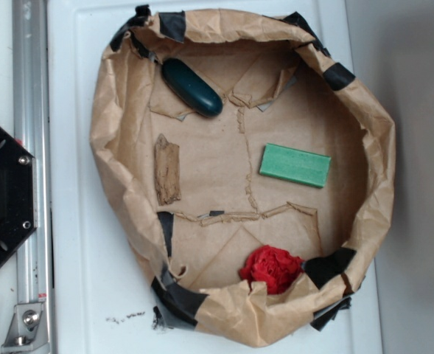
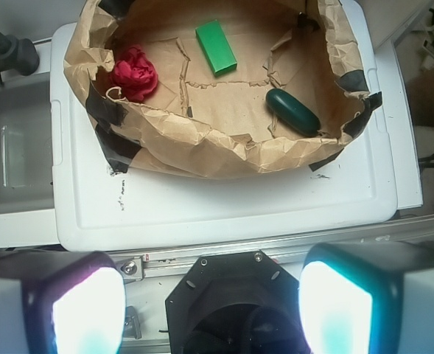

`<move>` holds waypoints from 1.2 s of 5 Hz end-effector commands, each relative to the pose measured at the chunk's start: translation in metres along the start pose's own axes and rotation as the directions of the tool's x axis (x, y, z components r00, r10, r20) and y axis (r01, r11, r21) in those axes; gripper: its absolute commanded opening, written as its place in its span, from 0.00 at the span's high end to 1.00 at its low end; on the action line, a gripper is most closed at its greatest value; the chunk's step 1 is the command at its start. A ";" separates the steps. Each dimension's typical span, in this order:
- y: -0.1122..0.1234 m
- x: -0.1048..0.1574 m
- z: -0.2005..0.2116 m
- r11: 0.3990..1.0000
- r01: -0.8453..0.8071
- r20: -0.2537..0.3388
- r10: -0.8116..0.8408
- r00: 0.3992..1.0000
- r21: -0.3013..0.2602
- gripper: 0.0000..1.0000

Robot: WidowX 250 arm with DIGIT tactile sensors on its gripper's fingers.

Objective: Grab the plastic pickle.

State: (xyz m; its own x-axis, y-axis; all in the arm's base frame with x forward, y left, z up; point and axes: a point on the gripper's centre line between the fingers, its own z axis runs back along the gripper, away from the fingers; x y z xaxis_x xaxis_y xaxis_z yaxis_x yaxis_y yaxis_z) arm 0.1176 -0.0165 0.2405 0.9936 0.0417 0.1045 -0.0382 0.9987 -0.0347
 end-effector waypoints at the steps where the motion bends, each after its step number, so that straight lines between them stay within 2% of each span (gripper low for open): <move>1: 0.000 0.000 0.000 1.000 0.000 0.000 0.000 1.000 0.000 0.00; 2: 0.027 0.045 -0.025 0.995 0.095 0.013 -0.094 0.995 -0.019 0.00; 3: 0.031 0.074 -0.045 0.982 0.189 0.030 -0.189 0.982 -0.018 0.00; 4: 0.033 0.096 -0.067 0.938 0.344 0.044 -0.345 0.937 0.041 0.00; 5: 0.038 0.111 -0.102 0.879 0.467 0.004 -0.469 0.883 0.097 0.00; 6: 0.042 0.115 -0.135 0.835 0.540 -0.046 -0.539 0.841 0.107 0.00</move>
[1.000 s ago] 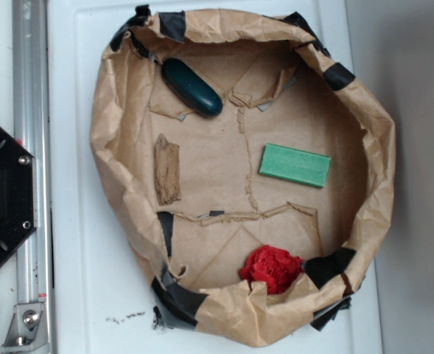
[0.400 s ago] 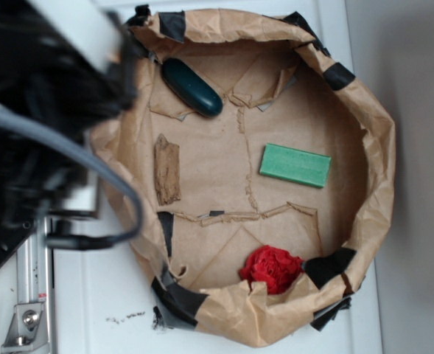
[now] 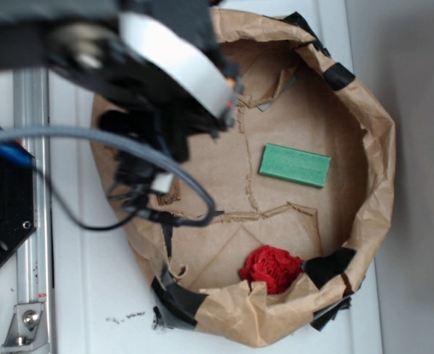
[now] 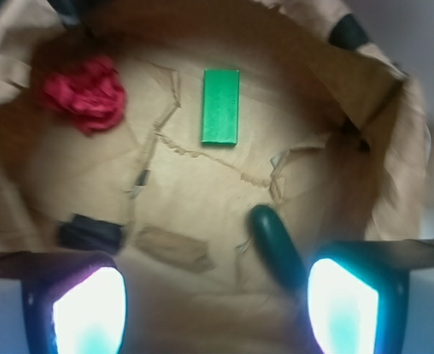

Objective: Grab the plastic pickle.

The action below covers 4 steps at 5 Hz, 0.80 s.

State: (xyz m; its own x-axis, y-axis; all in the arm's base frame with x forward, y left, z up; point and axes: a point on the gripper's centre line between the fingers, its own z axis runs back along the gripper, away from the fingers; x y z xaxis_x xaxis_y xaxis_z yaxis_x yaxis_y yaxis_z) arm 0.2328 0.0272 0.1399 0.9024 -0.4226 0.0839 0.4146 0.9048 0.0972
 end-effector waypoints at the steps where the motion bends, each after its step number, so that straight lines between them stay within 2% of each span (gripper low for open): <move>1: 0.005 0.010 -0.052 0.989 0.143 -0.045 -0.144 0.989 -0.020 0.00; 3: 0.023 -0.018 -0.075 0.973 0.229 -0.069 -0.231 0.971 -0.036 0.00; 4: 0.040 -0.029 -0.068 0.982 0.189 -0.048 -0.190 0.981 -0.029 0.00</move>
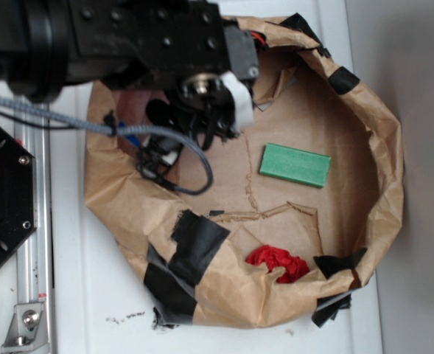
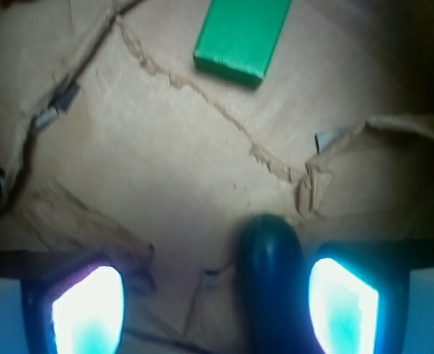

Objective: Grab the plastic pickle.

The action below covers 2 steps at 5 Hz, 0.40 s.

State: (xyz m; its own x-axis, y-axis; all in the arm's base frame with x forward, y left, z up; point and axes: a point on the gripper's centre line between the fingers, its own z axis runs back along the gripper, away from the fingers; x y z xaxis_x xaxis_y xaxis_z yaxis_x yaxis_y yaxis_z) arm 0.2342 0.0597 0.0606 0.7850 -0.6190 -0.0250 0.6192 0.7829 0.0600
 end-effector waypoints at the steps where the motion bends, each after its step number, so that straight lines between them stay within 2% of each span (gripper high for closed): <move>1: 0.020 -0.020 0.018 0.997 -0.067 0.032 0.066 0.997 0.039 0.00; 2: 0.023 -0.018 0.028 0.996 -0.071 0.068 0.068 0.995 0.047 0.00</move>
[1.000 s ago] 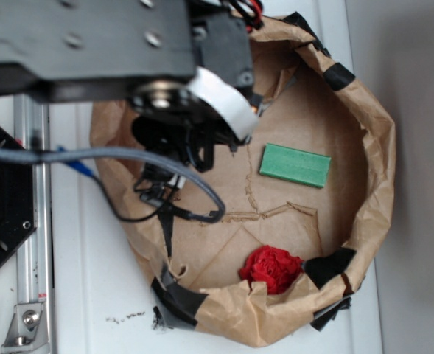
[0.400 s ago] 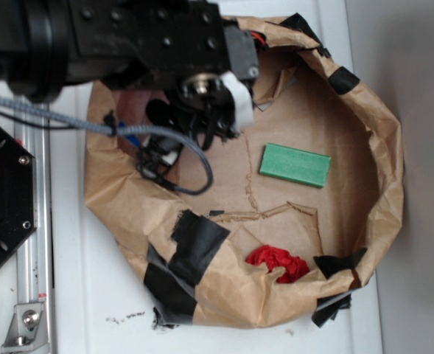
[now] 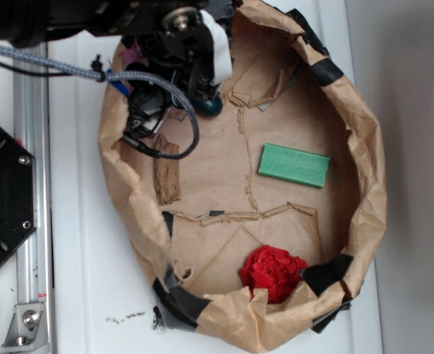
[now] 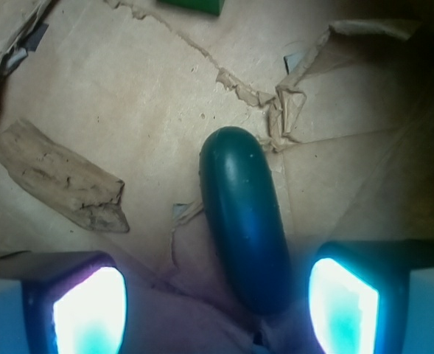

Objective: Grab the plastic pickle.

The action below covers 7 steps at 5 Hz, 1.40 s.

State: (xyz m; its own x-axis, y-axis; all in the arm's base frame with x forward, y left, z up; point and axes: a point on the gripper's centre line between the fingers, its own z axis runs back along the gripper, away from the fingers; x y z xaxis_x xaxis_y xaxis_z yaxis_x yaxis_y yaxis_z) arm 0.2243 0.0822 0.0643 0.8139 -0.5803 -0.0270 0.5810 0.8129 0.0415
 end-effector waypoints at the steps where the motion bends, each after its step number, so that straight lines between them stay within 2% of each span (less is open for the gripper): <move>1: 0.013 0.007 0.014 0.993 -0.049 0.061 0.043 0.997 0.108 0.00; 2: 0.007 0.014 -0.017 0.995 -0.055 0.070 0.049 0.996 0.086 0.00; 4: -0.009 0.018 -0.033 0.999 -0.015 0.039 0.013 0.999 0.051 0.00; 5: -0.009 0.017 -0.032 0.997 -0.043 0.047 0.040 0.998 0.057 1.00; 7: -0.003 0.013 -0.019 0.996 -0.083 0.065 0.081 0.995 0.024 1.00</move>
State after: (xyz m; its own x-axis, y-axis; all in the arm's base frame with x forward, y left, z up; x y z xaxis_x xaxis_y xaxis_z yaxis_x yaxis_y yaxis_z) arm 0.2263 0.0712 0.0313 0.8562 -0.5166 0.0031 0.5164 0.8561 0.0200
